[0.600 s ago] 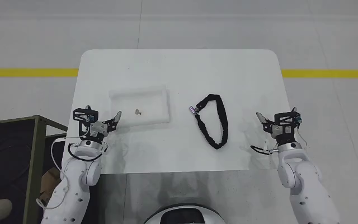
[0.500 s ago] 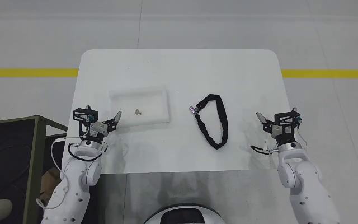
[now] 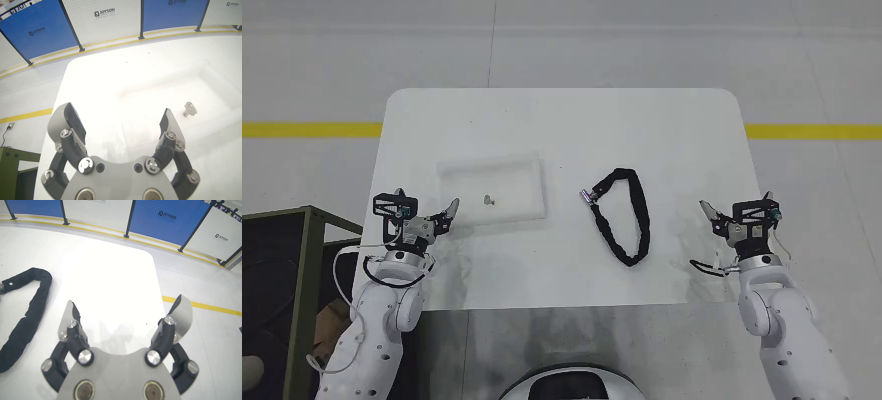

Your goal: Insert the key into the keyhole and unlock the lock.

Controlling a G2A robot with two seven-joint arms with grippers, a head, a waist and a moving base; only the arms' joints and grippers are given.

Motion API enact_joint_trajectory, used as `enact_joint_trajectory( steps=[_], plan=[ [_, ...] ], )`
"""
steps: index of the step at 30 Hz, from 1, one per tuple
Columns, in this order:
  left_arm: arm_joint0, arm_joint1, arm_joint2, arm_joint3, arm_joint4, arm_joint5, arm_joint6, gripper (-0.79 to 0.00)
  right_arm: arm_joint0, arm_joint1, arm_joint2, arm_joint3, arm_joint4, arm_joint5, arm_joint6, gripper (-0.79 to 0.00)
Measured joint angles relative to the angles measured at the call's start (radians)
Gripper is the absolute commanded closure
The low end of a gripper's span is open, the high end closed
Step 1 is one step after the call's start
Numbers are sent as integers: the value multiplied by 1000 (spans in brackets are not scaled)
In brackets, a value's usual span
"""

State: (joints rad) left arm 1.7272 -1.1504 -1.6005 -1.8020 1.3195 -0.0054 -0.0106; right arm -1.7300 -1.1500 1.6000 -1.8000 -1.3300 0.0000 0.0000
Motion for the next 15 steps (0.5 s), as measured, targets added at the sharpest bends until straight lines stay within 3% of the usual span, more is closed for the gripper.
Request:
enact_joint_trajectory(
  steps=[2,5,9,12,15],
  plan=[
    [-20,-1,-8,-29,-50,-3,-66,-785,0,0,0,0,0,0,0,-785],
    [-77,-2,-22,-127,-118,39,-274,-785,0,0,0,0,0,0,0,-785],
    [-219,-4,-11,-242,-231,170,-705,-785,0,0,0,0,0,0,0,-785],
    [-356,-3,39,-254,-229,276,-1034,-785,0,0,0,0,0,0,0,-785],
    [-464,-9,99,-239,-190,385,-1225,-785,0,0,0,0,0,0,0,-785]
  ],
)
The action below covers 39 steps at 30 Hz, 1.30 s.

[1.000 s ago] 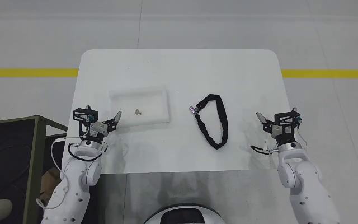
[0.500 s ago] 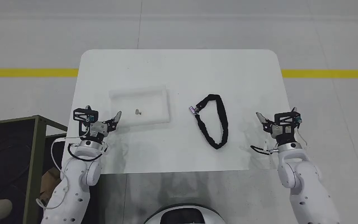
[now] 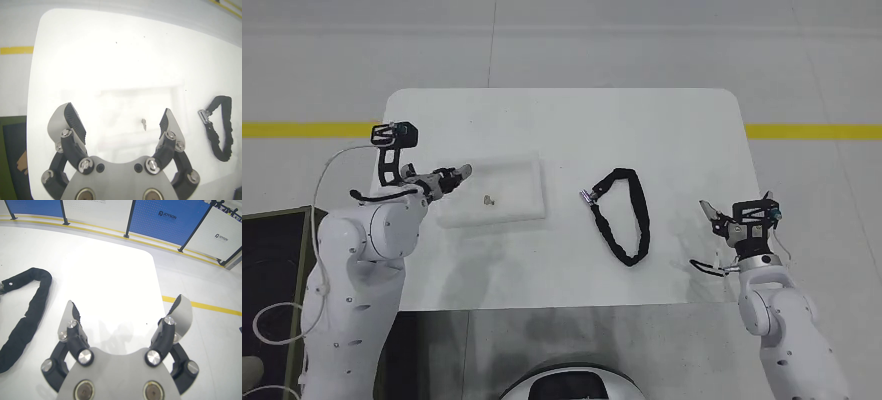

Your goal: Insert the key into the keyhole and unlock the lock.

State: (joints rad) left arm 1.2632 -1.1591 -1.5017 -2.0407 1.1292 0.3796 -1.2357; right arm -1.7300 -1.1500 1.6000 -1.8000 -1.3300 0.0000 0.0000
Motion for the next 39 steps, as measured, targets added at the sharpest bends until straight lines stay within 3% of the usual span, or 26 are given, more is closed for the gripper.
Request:
enact_joint_trajectory(
  steps=[3,13,16,19,23,24,26,28,29,33,39],
  plan=[
    [-36,-5,25,2,-40,37,-55,-785,0,0,0,0,0,0,0,-785],
    [-30,-5,21,11,-53,32,-54,-785,0,0,0,0,0,0,0,-785],
    [-72,-6,-4,76,-176,-4,-144,-785,0,0,0,0,0,0,0,-785],
    [-160,-1,-23,169,-318,-69,-269,-785,0,0,0,0,0,0,0,-785],
    [-243,10,21,289,-433,-105,-302,-785,0,0,0,0,0,0,0,-785],
    [-255,17,44,302,-443,-108,-301,-739,0,0,0,0,0,0,0,-785],
    [-261,28,78,301,-441,-116,-300,-514,0,0,0,0,0,0,0,-785],
    [-255,41,123,285,-412,-124,-300,-489,0,0,0,0,0,0,0,-785],
    [-252,46,139,278,-394,-122,-300,-382,0,0,0,0,0,0,0,-785],
    [-247,66,193,269,-331,-109,-300,-354,0,0,0,0,0,0,0,-785],
    [-255,83,194,299,-342,-95,-300,-289,0,0,0,0,0,0,0,-785]
  ],
)
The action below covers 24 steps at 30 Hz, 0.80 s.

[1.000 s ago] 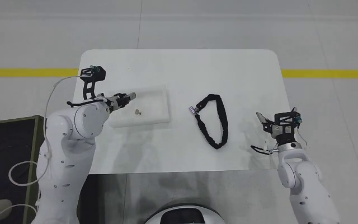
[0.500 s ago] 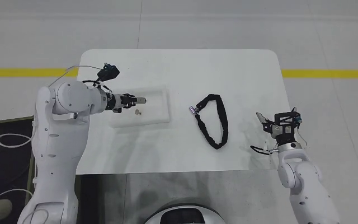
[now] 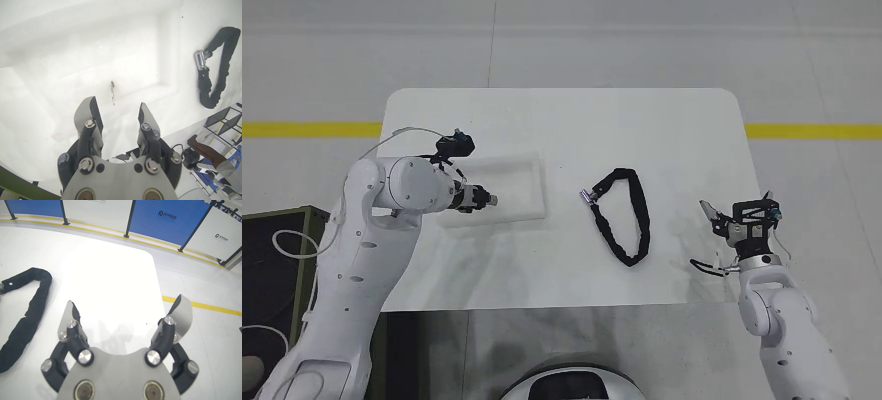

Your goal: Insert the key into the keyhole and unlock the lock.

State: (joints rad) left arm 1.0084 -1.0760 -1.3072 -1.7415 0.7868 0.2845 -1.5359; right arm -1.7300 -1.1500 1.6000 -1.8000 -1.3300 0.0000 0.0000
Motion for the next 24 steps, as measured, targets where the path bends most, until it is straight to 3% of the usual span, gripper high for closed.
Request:
enact_joint_trajectory(
  steps=[9,12,22,24],
  plan=[
    [6,3,7,18,-1,13,32,-259,0,0,0,0,0,0,0,-785],
    [9,2,13,33,9,17,76,-206,0,0,0,0,0,0,0,-785],
    [-2,-2,42,76,-11,6,117,-185,0,0,0,0,0,0,0,-785],
    [-4,-2,48,86,-10,5,125,-139,0,0,0,0,0,0,0,-785]
  ],
)
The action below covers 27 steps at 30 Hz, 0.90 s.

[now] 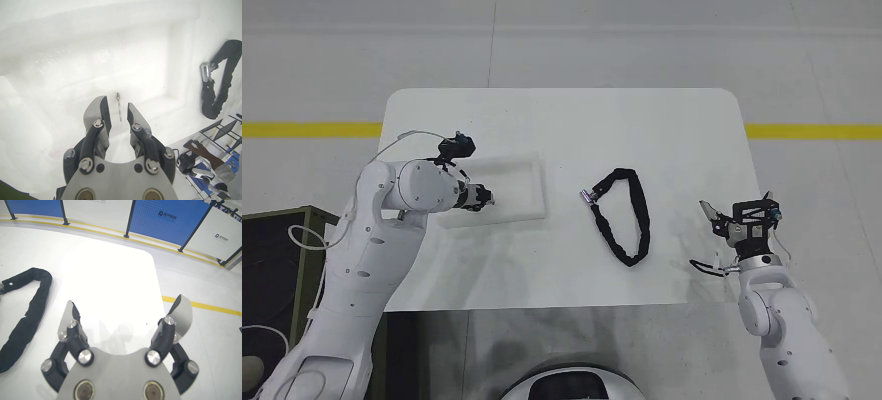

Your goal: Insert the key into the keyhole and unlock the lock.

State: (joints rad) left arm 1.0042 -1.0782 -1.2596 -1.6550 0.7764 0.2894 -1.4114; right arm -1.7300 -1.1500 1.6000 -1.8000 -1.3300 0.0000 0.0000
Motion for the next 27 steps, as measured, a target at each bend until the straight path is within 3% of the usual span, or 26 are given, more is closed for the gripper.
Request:
enact_joint_trajectory(
  steps=[3,5,13,18,27],
  plan=[
    [-2,-1,6,9,-2,0,5,-92,0,0,0,0,0,0,0,-785],
    [-2,-1,8,11,-3,1,4,0,0,0,0,0,0,0,0,-785],
    [-7,1,10,-19,15,22,-10,0,0,0,0,0,0,0,0,-785],
    [-30,6,19,-64,77,41,-80,0,0,0,0,0,0,0,0,-785],
    [-125,8,73,20,109,-5,-125,0,0,0,0,0,0,0,0,-785]
  ],
)
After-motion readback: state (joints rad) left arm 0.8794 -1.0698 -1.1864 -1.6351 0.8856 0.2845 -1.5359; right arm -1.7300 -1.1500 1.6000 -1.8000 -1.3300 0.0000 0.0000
